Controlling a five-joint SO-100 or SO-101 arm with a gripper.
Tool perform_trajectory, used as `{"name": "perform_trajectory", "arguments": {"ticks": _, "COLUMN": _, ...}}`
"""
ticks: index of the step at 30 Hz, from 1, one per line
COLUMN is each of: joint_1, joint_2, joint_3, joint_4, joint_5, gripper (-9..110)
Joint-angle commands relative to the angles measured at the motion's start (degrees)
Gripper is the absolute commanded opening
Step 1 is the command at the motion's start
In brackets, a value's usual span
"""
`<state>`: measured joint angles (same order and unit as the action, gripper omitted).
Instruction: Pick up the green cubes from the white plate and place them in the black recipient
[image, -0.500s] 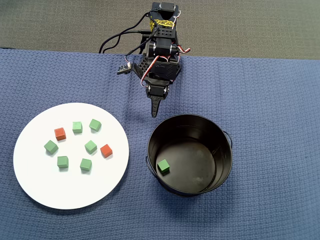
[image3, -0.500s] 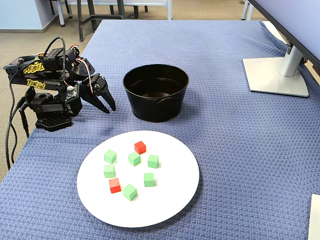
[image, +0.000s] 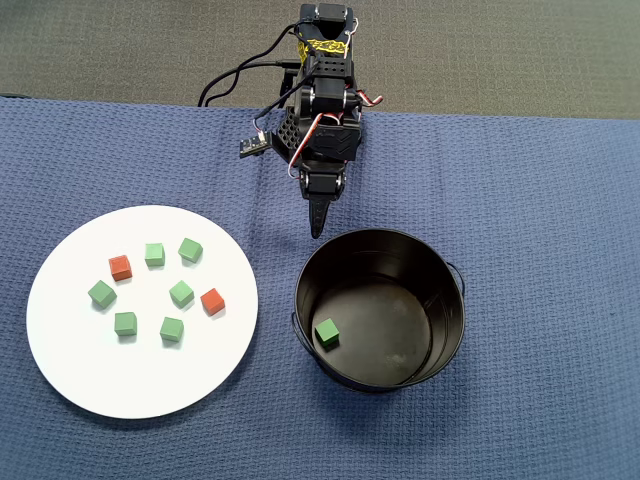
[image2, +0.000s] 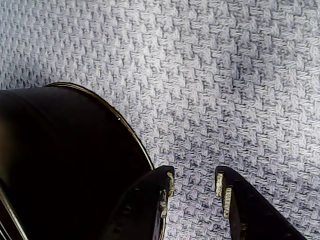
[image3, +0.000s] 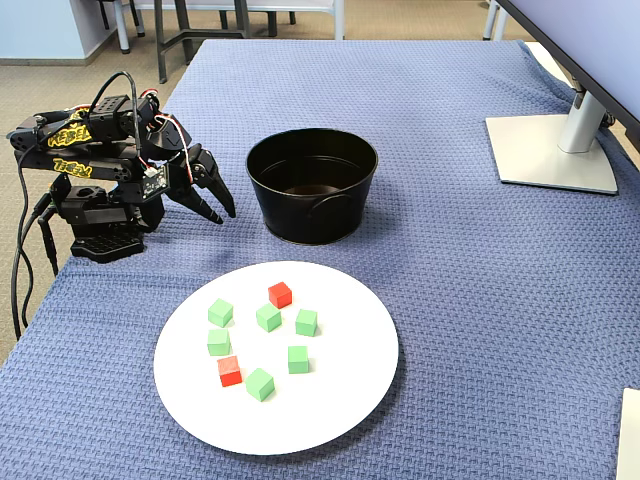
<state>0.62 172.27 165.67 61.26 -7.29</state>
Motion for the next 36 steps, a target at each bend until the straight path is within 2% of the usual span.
{"name": "perform_trajectory", "arguments": {"ticks": 1, "joint_1": 0.2, "joint_2": -0.2, "joint_3": -3.7, "joint_4": -2.4, "joint_5": -0.1, "gripper": 0}}
{"name": "perform_trajectory", "arguments": {"ticks": 6, "joint_1": 1.6, "joint_2": -0.2, "joint_3": -5.5, "joint_4": -0.8, "joint_5": 2.4, "gripper": 0}}
{"name": "perform_trajectory", "arguments": {"ticks": 14, "joint_1": 1.4, "joint_2": 0.0, "joint_3": -9.1, "joint_4": 0.1, "joint_5": -0.7, "gripper": 0}}
{"name": "perform_trajectory", "arguments": {"ticks": 19, "joint_1": 4.4, "joint_2": -0.5, "joint_3": -14.8, "joint_4": -2.6, "joint_5": -11.2, "gripper": 0}}
{"name": "perform_trajectory", "arguments": {"ticks": 22, "joint_1": 5.5, "joint_2": -1.6, "joint_3": -19.0, "joint_4": 2.4, "joint_5": -15.9, "gripper": 1}}
{"name": "perform_trajectory", "arguments": {"ticks": 26, "joint_1": 6.2, "joint_2": -2.5, "joint_3": -27.5, "joint_4": 11.9, "joint_5": -28.0, "gripper": 2}}
{"name": "perform_trajectory", "arguments": {"ticks": 33, "joint_1": 13.9, "joint_2": -7.6, "joint_3": -33.4, "joint_4": 14.6, "joint_5": -48.1, "gripper": 6}}
{"name": "perform_trajectory", "arguments": {"ticks": 36, "joint_1": 16.0, "joint_2": -10.5, "joint_3": -33.7, "joint_4": 14.9, "joint_5": -47.5, "gripper": 7}}
